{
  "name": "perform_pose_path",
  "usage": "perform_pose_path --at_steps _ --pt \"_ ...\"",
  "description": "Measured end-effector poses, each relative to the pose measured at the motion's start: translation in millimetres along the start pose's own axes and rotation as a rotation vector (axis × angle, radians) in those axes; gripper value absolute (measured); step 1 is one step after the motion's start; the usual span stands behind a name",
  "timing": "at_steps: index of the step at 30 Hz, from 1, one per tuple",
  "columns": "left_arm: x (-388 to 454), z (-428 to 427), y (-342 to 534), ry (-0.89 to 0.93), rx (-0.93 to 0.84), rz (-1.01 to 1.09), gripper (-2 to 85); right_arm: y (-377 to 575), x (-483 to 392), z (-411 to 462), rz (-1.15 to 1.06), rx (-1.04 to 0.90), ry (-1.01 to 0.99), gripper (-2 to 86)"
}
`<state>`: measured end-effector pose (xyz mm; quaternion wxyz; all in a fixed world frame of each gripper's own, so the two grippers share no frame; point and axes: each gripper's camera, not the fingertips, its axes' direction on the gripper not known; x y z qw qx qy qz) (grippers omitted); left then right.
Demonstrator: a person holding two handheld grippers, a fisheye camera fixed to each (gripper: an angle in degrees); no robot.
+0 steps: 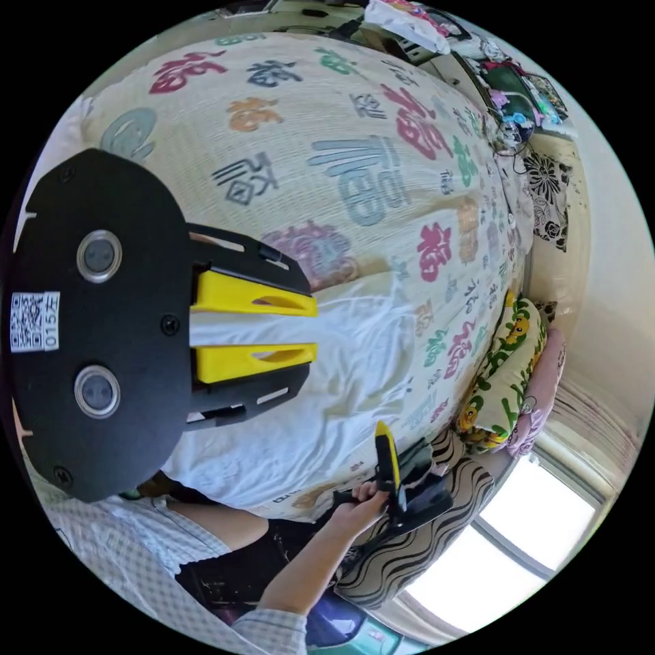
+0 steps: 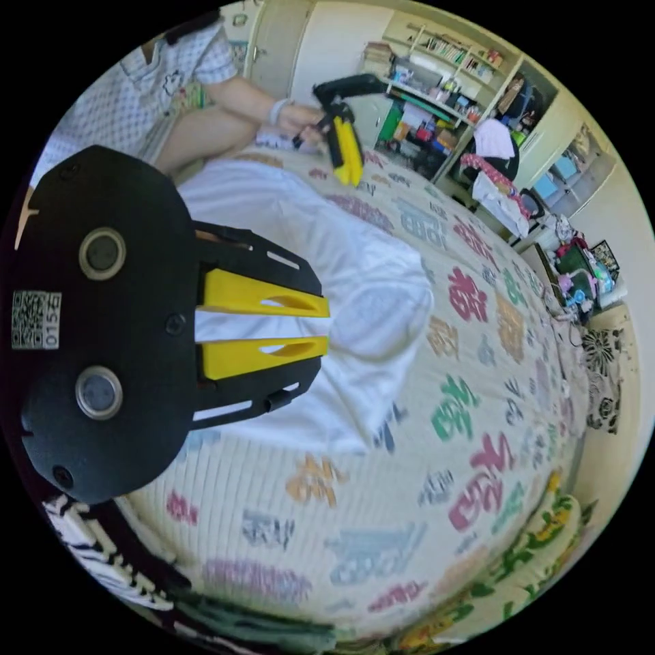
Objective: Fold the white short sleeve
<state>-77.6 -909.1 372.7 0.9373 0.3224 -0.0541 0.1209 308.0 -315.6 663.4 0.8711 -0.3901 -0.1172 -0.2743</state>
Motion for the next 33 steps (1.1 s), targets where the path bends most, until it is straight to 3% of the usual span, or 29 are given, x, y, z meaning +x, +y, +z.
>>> perform_pose_path --at_steps 2,9,12,14,16,21,33 --pt "-21 17 -49 0.007 -0.028 0.003 10.2 -12 21 -25 -0.006 0.004 0.154 7.3" --pt "-38 146 -152 0.011 -0.201 0.001 11.6 -71 25 10 -0.045 -0.215 0.204 13.6" --pt "-45 210 -166 -0.083 -0.315 0.005 10.4 -86 34 31 -0.021 -0.298 0.231 11.7" --pt "-58 245 -165 -0.117 -0.370 -0.001 7.3 -90 38 21 -0.049 -0.291 0.224 5.9" --pt "-68 254 -166 -0.104 -0.377 -0.015 3.5 -90 44 9 -0.078 -0.284 0.228 1.1" --pt "-84 248 -177 -0.008 -0.280 -0.017 1.0 -101 72 -40 0.010 -0.192 0.039 0.3" --pt "-105 283 -145 -0.100 -0.316 0.064 12.9 -83 50 -80 -0.164 -0.230 0.186 12.0"
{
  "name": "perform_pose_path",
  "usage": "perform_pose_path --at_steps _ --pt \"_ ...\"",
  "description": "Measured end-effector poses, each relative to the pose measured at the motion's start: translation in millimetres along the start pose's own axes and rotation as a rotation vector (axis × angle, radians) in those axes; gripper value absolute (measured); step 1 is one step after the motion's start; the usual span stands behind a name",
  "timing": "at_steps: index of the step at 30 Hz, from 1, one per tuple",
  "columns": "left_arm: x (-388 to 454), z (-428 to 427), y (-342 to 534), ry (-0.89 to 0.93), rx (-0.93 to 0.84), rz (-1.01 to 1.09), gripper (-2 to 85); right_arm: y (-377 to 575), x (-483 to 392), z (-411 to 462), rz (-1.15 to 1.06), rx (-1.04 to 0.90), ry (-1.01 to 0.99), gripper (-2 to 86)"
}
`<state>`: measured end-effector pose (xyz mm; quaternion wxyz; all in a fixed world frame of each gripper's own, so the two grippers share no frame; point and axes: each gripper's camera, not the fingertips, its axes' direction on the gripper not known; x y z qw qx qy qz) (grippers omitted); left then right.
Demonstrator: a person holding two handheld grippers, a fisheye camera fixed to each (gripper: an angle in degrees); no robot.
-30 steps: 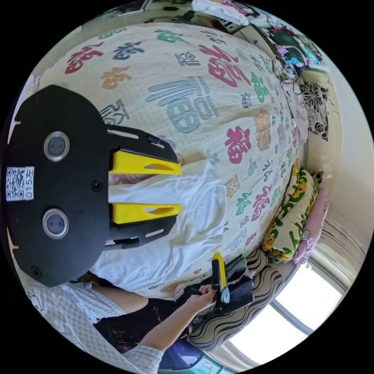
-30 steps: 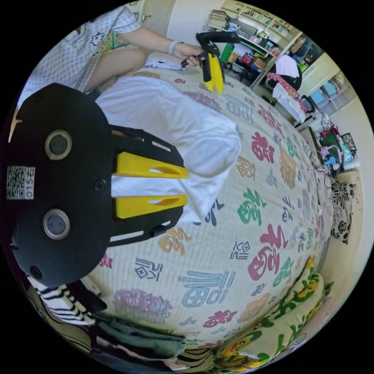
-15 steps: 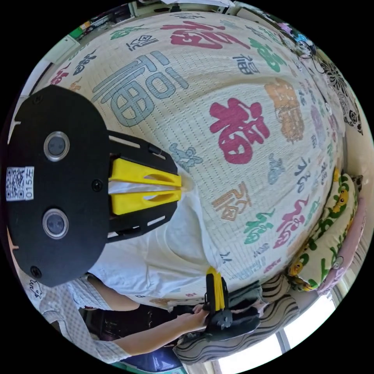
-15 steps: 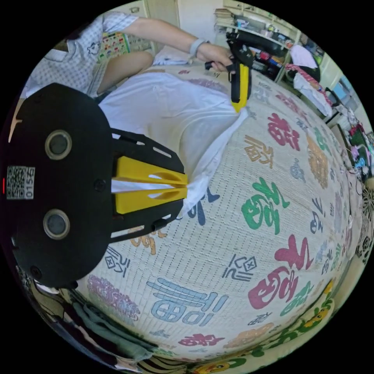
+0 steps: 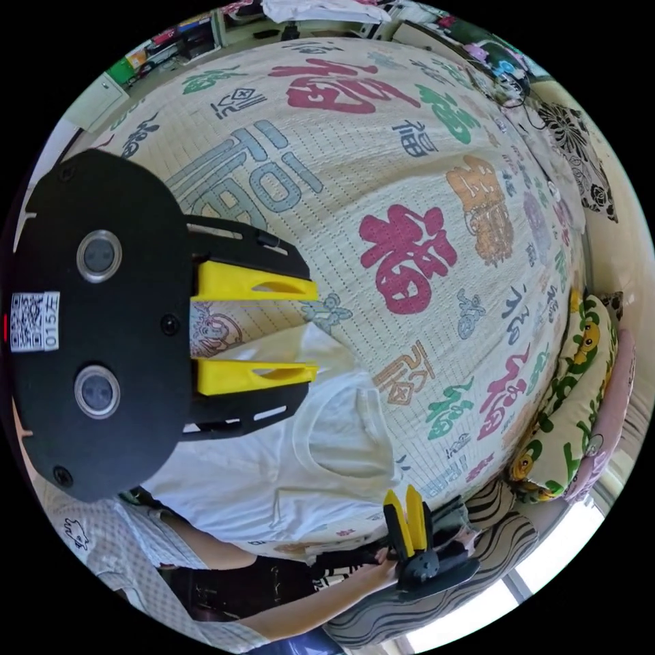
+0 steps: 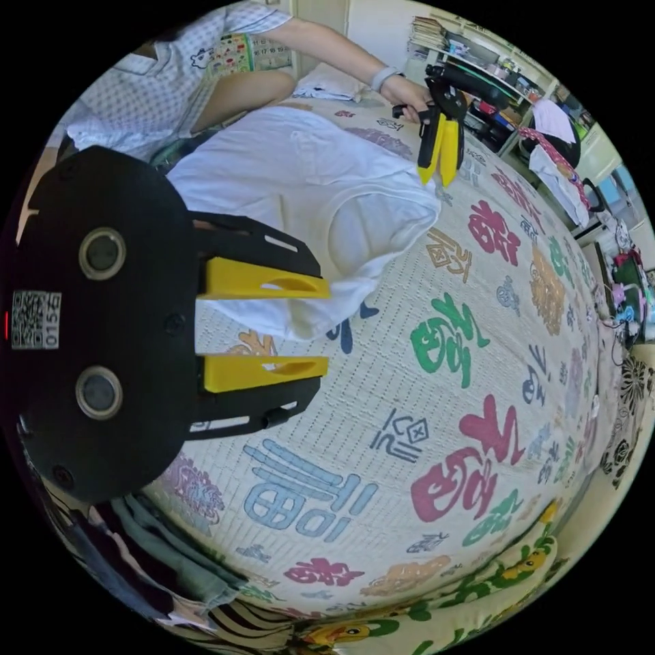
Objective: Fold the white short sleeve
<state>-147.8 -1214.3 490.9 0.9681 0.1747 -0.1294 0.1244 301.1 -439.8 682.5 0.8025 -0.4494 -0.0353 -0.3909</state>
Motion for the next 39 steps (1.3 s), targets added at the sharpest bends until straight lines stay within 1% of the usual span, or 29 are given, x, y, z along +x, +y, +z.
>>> perform_pose_path --at_steps 3,4,6,7,9,11,13,15,16,19,22,24,26,28,33,36,38,39 --pt "-6 20 -1 0.035 -0.038 -0.039 13.4 1 2 10 0.021 -0.064 -0.157 12.1" --pt "-5 22 -1 0.019 -0.038 -0.053 13.3 3 -1 10 0.039 -0.061 -0.155 9.6" --pt "3 23 0 -0.019 -0.048 -0.031 12.7 9 -11 2 0.033 -0.055 -0.061 5.8" --pt "12 23 2 -0.057 -0.057 0.005 12.0 14 -19 -3 -0.013 -0.061 -0.067 4.1" --pt "27 23 6 -0.117 -0.079 0.062 9.1 20 -26 -9 -0.051 -0.081 -0.097 2.8" --pt "45 20 9 -0.143 -0.105 0.154 2.0 28 -29 -23 -0.038 -0.084 -0.085 1.1" --pt "51 15 5 -0.156 -0.127 0.172 0.7 35 -26 -40 -0.004 -0.053 -0.047 0.1" --pt "47 6 -4 -0.137 -0.148 0.150 0.0 42 -20 -61 0.034 -0.020 -0.072 -0.4" --pt "41 -8 -9 -0.124 -0.124 0.114 -0.3 47 -16 -74 0.061 -0.001 -0.091 -0.6" --pt "29 -55 -21 -0.070 -0.036 0.039 -0.6 57 -15 -107 0.091 0.021 -0.050 -0.9" --pt "31 -99 -32 -0.081 0.010 0.023 -0.6 64 -13 -140 0.127 0.060 -0.057 -0.8" --pt "32 -128 -36 -0.083 0.066 0.002 -0.7 69 -13 -159 0.155 0.093 -0.020 -0.6" --pt "27 -172 -34 -0.036 0.187 -0.067 -0.6 80 -13 -186 0.196 0.167 0.010 -0.5" --pt "22 -198 -28 0.016 0.243 -0.088 -0.6 92 -14 -201 0.218 0.184 0.002 -0.4" --pt "26 -252 21 0.100 0.305 -0.066 -0.4 154 -41 -235 0.163 0.253 -0.100 -0.3" --pt "40 -286 87 0.175 0.331 -0.001 -0.4 220 -75 -253 0.086 0.278 -0.196 -0.3" --pt "61 -308 155 0.229 0.326 0.058 -0.4 284 -111 -261 0.027 0.288 -0.275 -0.3" --pt "67 -313 173 0.246 0.327 0.068 -0.4 299 -121 -260 0.013 0.283 -0.296 -0.3"
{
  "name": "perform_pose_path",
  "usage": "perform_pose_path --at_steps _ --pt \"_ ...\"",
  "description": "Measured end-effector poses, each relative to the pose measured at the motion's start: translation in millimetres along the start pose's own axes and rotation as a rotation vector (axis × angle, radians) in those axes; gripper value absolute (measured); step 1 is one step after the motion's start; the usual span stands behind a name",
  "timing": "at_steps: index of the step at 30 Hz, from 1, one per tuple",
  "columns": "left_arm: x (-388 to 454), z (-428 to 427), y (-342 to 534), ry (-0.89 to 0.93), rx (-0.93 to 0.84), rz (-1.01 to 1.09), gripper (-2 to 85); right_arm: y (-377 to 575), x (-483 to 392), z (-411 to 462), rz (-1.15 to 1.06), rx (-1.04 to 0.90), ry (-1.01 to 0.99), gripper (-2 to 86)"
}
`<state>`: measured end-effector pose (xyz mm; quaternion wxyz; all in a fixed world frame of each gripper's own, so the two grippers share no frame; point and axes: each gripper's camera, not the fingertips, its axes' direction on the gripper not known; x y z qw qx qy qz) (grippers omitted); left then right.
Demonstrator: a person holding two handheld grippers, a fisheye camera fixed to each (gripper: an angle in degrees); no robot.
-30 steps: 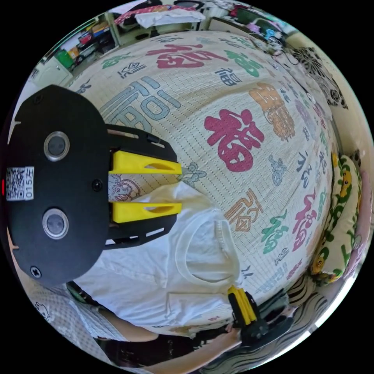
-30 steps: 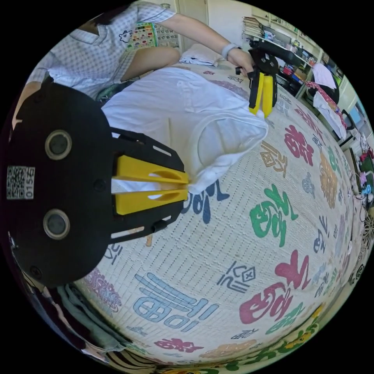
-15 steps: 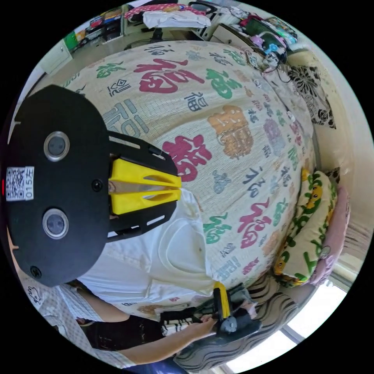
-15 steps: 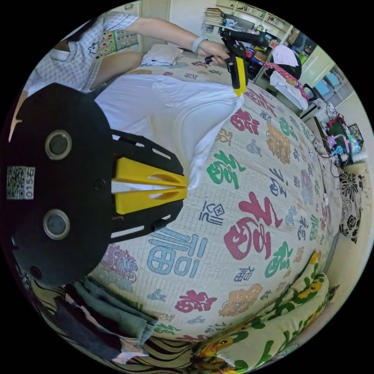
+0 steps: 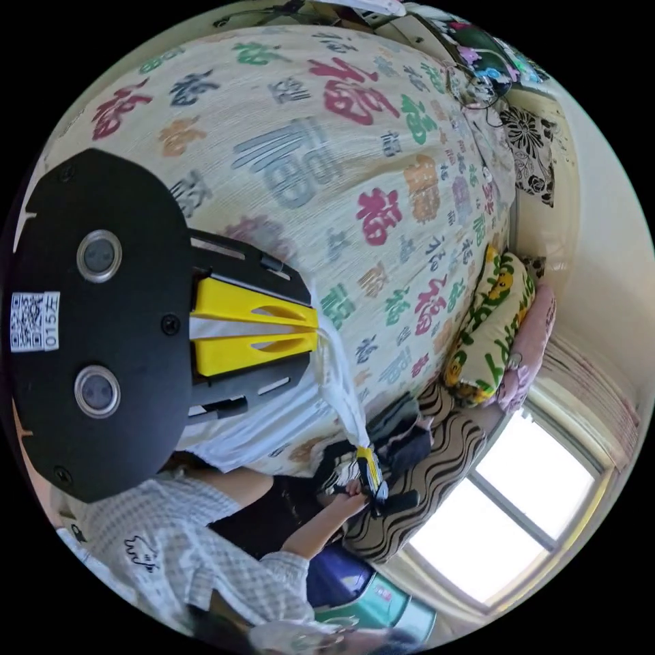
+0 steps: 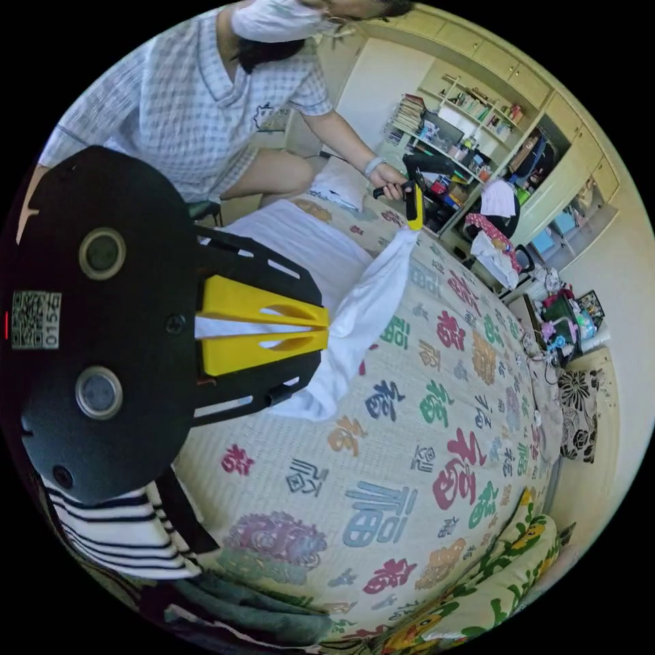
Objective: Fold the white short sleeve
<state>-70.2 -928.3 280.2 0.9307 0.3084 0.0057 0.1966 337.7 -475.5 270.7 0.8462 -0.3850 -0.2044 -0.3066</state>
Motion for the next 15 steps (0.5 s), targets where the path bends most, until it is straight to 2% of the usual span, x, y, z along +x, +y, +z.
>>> perform_pose_path --at_steps 3,8,15 --pt "43 -38 78 0.106 0.016 -0.020 -0.5 82 -48 7 0.014 -0.027 -0.066 -0.2" --pt "105 -62 195 0.144 -0.115 -0.174 -0.5 200 -119 40 0.099 -0.137 -0.072 -0.3" --pt "147 -114 263 0.167 -0.052 -0.383 -0.5 265 -159 37 0.166 -0.123 -0.098 -0.2"
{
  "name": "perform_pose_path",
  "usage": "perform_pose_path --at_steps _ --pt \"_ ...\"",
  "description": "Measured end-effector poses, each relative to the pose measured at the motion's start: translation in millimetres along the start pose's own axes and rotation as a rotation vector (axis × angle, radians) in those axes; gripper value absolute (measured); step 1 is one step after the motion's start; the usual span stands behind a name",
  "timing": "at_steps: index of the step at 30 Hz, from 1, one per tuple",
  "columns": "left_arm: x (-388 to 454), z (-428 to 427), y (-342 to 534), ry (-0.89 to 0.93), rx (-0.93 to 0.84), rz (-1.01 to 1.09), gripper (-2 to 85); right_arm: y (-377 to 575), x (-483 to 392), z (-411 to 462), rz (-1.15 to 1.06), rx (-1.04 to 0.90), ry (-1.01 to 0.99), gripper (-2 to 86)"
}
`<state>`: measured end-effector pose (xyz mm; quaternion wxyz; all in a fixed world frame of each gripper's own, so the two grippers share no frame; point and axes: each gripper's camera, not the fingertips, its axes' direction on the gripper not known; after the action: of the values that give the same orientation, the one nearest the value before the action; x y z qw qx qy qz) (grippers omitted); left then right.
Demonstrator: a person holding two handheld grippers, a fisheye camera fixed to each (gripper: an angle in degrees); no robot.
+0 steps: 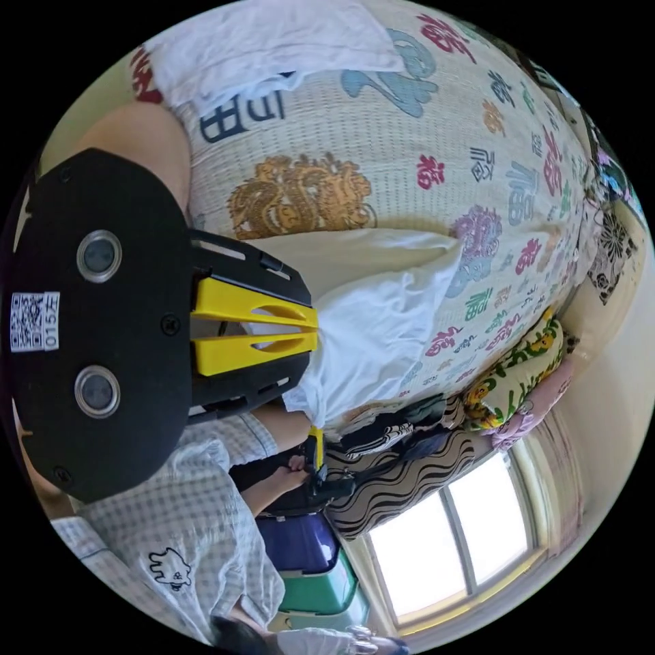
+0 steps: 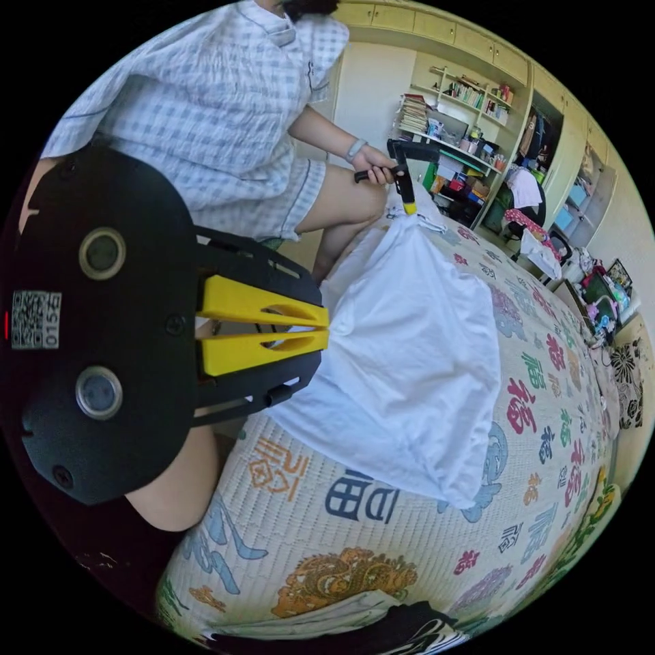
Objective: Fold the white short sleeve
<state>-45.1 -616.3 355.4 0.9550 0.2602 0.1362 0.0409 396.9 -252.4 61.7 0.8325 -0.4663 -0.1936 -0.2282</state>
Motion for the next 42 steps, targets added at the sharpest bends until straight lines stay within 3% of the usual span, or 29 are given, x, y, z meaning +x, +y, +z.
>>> perform_pose_path --at_steps 8,11,16,22,24,26,28,31,37,42 --pt "32 -24 24 -0.039 -0.013 -0.112 -0.5 44 -32 -5 -0.031 -0.018 0.115 0.0" --pt "29 -29 26 -0.088 -0.051 -0.241 -0.6 55 -26 4 0.051 -0.117 0.163 -0.1" --pt "71 -59 30 -0.058 0.054 -0.219 -0.6 78 -38 -20 0.074 -0.008 0.233 -0.4" --pt "126 -1 3 -0.033 -0.117 -0.093 -0.2 56 -48 -11 -0.002 0.045 0.082 -0.5" --pt "134 19 -2 -0.093 -0.165 -0.087 -0.2 48 -42 4 0.009 -0.017 0.118 -0.5" --pt "134 44 -4 -0.223 -0.260 -0.104 -0.4 45 -25 32 0.058 -0.199 0.211 -0.5" --pt "129 56 -1 -0.224 -0.312 -0.122 -0.4 53 -17 33 0.059 -0.236 0.222 -0.5" --pt "134 28 1 -0.171 -0.261 -0.156 0.3 70 -5 -7 0.090 -0.105 0.120 -0.2" --pt "130 -81 -53 -0.082 0.050 -0.185 8.1 83 83 -116 0.258 0.244 -0.117 3.5" --pt "108 -106 -130 -0.084 0.122 -0.238 8.8 57 150 -148 0.380 0.329 -0.147 7.1"
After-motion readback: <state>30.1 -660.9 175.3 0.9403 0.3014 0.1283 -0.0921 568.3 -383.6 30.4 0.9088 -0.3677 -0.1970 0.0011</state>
